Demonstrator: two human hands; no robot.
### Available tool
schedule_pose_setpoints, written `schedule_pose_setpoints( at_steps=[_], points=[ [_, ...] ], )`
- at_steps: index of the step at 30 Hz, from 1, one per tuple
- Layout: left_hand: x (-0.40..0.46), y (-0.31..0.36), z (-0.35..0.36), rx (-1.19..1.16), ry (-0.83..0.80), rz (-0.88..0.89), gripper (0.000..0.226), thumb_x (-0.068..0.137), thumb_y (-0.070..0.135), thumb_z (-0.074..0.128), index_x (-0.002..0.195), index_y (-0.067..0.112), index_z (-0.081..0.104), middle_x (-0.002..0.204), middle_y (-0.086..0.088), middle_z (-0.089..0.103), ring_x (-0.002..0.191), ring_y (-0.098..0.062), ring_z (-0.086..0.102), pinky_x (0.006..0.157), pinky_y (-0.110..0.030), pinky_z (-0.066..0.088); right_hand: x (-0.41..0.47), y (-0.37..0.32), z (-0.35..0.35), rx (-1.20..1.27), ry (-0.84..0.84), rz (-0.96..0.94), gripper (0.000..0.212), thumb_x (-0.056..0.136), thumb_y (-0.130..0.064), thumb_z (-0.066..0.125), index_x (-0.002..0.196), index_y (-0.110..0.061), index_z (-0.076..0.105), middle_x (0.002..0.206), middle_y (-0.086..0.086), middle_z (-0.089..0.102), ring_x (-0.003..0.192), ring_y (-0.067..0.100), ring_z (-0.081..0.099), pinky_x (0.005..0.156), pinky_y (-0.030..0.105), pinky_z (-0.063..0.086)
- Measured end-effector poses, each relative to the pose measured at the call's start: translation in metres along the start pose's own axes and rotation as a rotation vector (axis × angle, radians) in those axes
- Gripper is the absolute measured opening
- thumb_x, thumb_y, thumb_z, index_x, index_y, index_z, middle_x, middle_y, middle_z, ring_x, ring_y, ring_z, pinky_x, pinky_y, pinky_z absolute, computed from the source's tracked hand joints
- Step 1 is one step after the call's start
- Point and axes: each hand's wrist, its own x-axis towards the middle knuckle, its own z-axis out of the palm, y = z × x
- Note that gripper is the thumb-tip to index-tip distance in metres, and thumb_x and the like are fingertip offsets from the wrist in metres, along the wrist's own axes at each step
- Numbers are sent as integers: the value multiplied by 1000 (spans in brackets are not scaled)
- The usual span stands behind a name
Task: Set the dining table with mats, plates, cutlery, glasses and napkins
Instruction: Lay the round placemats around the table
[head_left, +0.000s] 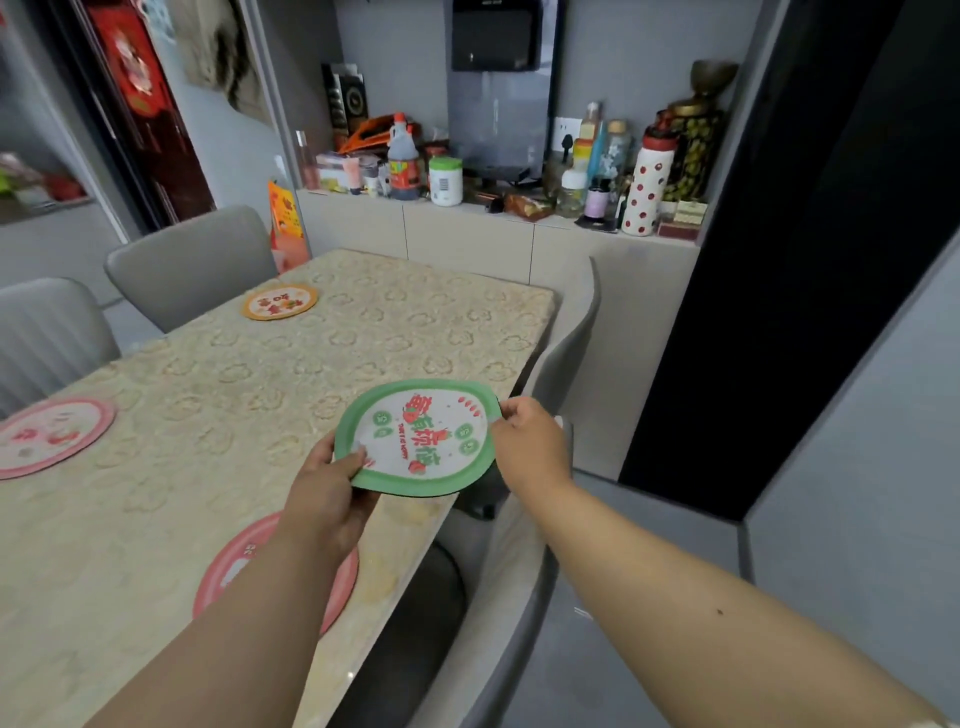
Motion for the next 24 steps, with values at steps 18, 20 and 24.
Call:
schedule_pose_setpoints(
  at_steps=[18,20,24],
  points=[
    [186,-7,131,247,136,-37,56,92,-11,47,141,17,42,100,-15,68,78,-26,67,54,-28,57,325,-5,-1,-282,-258,23,15,85,-3,52,87,-18,57,89,-1,57,84,18,53,60,23,41],
    [213,-17,146,306,219,1,59,89,-13,52,138,18,41,100,-19,67,80,-29,68,58,-31,58,364,3,7,-321,-299,13,18,85,-2,53,92,-18,55,93,0,55,87,19,54,66,25,43],
    [262,-42,172,484,372,79,45,86,-13,57,117,16,43,85,-12,61,69,-21,65,56,-32,58,428,23,21,-405,-385,-18,28,85,4,45,95,-21,52,98,0,50,91,22,54,65,26,41]
  ],
)
